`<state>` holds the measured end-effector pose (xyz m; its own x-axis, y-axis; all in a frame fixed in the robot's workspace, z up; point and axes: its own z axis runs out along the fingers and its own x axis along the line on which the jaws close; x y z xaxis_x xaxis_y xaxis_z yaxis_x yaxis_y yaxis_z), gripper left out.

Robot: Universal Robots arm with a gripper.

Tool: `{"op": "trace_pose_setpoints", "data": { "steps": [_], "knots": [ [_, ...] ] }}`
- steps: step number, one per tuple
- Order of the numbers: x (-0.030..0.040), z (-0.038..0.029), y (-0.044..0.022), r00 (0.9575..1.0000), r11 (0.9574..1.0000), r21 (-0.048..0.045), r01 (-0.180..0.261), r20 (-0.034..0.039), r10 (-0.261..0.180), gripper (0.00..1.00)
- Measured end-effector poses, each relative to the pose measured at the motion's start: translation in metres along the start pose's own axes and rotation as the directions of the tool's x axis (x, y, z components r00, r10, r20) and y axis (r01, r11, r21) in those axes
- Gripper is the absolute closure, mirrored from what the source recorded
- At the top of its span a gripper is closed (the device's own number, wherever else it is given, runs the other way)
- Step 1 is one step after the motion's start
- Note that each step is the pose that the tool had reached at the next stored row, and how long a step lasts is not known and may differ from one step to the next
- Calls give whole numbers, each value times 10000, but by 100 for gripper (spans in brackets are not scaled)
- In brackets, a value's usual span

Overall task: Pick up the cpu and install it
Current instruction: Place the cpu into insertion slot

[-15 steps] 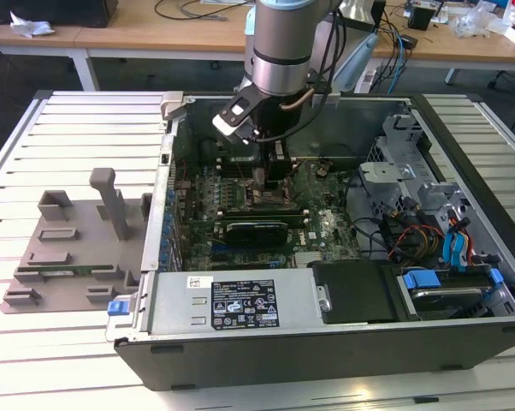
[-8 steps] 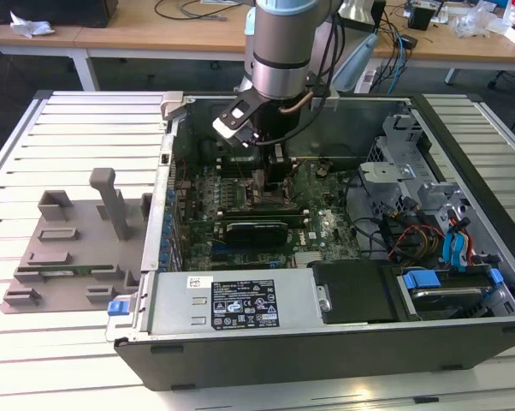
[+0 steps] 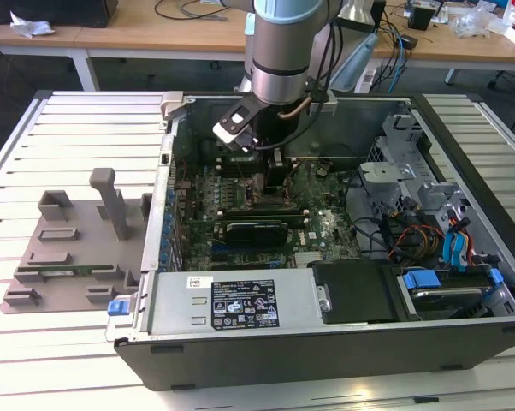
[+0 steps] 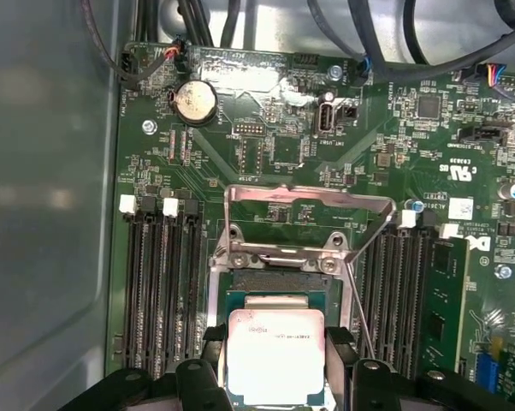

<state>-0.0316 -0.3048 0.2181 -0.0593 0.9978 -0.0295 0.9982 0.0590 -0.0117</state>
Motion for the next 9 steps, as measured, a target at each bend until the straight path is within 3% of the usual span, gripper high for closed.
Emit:
{"op": "trace_pose_setpoints", "data": {
  "steps": [5, 9],
  "knots": [
    [23, 38, 4, 10000, 10000, 1, 1, 2, -1, 45],
    [-17, 62, 3, 9999, 9999, 5, -138, 10, 138, 45]
  ]
}}
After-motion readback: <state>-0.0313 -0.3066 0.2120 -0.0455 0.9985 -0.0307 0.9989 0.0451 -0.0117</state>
